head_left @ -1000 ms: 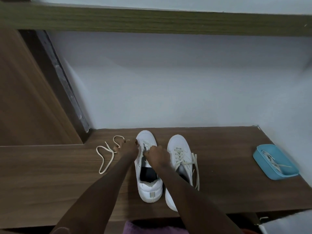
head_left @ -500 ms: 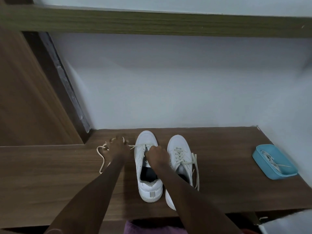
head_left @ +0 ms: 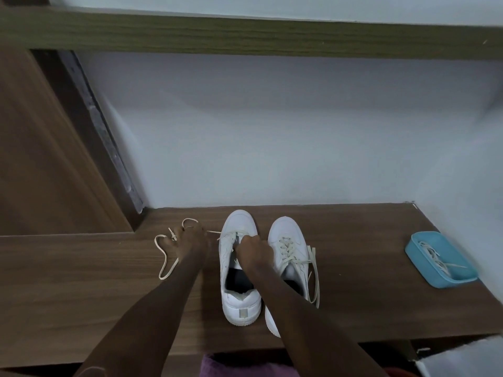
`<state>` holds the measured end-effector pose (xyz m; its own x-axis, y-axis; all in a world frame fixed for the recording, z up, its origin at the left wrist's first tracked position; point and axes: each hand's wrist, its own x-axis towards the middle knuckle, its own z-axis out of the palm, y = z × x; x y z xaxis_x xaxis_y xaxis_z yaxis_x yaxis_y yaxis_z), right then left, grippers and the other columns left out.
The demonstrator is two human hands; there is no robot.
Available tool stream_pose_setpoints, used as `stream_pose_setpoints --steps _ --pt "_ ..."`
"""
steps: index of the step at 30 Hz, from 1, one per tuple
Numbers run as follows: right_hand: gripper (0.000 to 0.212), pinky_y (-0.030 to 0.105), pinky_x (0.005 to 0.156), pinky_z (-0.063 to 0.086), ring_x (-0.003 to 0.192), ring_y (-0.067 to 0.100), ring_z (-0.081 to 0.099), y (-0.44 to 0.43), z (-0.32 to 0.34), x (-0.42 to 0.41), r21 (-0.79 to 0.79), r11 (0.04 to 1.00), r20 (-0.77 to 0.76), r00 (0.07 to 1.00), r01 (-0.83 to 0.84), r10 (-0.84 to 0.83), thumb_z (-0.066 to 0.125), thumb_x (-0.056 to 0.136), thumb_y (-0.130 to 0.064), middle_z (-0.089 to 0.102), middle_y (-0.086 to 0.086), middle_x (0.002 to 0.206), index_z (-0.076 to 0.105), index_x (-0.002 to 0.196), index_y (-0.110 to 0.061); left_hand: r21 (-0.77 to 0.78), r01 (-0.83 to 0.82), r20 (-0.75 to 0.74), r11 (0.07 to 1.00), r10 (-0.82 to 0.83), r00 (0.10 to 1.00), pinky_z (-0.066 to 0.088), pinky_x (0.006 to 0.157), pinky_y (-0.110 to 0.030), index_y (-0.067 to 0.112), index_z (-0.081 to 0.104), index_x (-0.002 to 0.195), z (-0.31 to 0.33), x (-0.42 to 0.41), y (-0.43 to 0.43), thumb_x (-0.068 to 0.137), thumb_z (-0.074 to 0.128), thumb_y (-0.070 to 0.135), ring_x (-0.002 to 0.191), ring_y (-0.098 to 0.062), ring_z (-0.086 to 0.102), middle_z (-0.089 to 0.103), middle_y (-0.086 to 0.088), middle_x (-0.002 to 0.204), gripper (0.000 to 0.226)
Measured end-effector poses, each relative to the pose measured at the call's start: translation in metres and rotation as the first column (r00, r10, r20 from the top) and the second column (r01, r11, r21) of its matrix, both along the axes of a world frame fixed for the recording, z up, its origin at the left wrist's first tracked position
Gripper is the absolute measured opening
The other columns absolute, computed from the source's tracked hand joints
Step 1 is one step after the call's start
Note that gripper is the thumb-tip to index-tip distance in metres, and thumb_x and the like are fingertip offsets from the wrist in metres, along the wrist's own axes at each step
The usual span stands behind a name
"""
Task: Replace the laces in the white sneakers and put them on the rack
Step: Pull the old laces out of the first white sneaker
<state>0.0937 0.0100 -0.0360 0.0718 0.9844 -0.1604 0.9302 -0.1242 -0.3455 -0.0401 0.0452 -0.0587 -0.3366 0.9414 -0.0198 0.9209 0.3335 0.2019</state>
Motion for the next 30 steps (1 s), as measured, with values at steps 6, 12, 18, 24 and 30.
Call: stream_pose_setpoints --steps 6,12,18,24,30 --pt "0.031 0.032 0.083 0.047 0.109 0.031 0.06 0.0 0.001 0.001 -0.008 1.0 -0.013 1.0 0.015 -0.015 0.041 0.098 -0.021 0.064 0.012 0.117 0.064 0.113 -0.008 0.043 -0.356 0.2 0.933 0.341 0.919 0.024 0.105 -0.051 0.012 0.062 0.104 -0.011 -0.031 -0.003 0.093 0.041 0.025 0.116 -0.034 0.039 0.063 -0.015 0.112 0.027" --pt "0.03 0.034 0.083 0.048 0.106 0.031 0.061 0.0 0.002 0.0 -0.029 0.999 -0.04 0.999 0.029 -0.03 0.041 0.095 -0.017 0.064 0.012 0.114 0.065 0.11 -0.008 0.024 -0.048 0.104 0.999 0.046 0.994 0.026 0.1 -0.046 0.021 0.052 0.116 -0.002 -0.003 -0.01 0.092 0.041 0.02 0.122 -0.032 0.037 0.057 -0.006 0.121 0.026" --pt "0.03 0.034 0.082 0.048 0.105 0.03 0.061 -0.001 0.002 0.001 -0.027 0.999 -0.038 0.999 0.034 -0.035 0.039 0.096 -0.017 0.064 0.012 0.113 0.064 0.11 -0.007 -0.032 0.295 -0.006 0.955 -0.296 0.955 0.025 0.1 -0.05 0.032 0.054 0.115 -0.005 0.029 -0.005 0.094 0.045 0.029 0.128 -0.024 0.03 0.061 0.008 0.118 0.023" --pt "0.03 0.034 0.082 0.049 0.105 0.03 0.062 0.0 0.0 0.0 -0.039 0.999 -0.042 0.998 0.038 -0.039 0.04 0.096 -0.017 0.065 0.012 0.113 0.065 0.109 -0.007 0.048 0.131 0.123 0.99 -0.136 0.983 0.022 0.1 -0.05 0.029 0.062 0.092 -0.003 0.029 -0.002 0.087 0.046 0.014 0.124 -0.024 0.028 0.064 0.008 0.102 0.022" --pt "0.027 0.033 0.082 0.048 0.109 0.03 0.06 -0.001 0.002 0.001 -0.019 1.0 0.008 1.0 -0.012 0.012 0.041 0.096 -0.013 0.063 0.011 0.116 0.063 0.112 -0.007 0.103 -0.352 0.399 0.93 0.286 0.871 0.029 0.102 -0.051 0.019 0.064 0.101 -0.007 -0.008 0.003 0.091 0.042 0.019 0.119 -0.037 0.04 0.059 -0.015 0.116 0.024"
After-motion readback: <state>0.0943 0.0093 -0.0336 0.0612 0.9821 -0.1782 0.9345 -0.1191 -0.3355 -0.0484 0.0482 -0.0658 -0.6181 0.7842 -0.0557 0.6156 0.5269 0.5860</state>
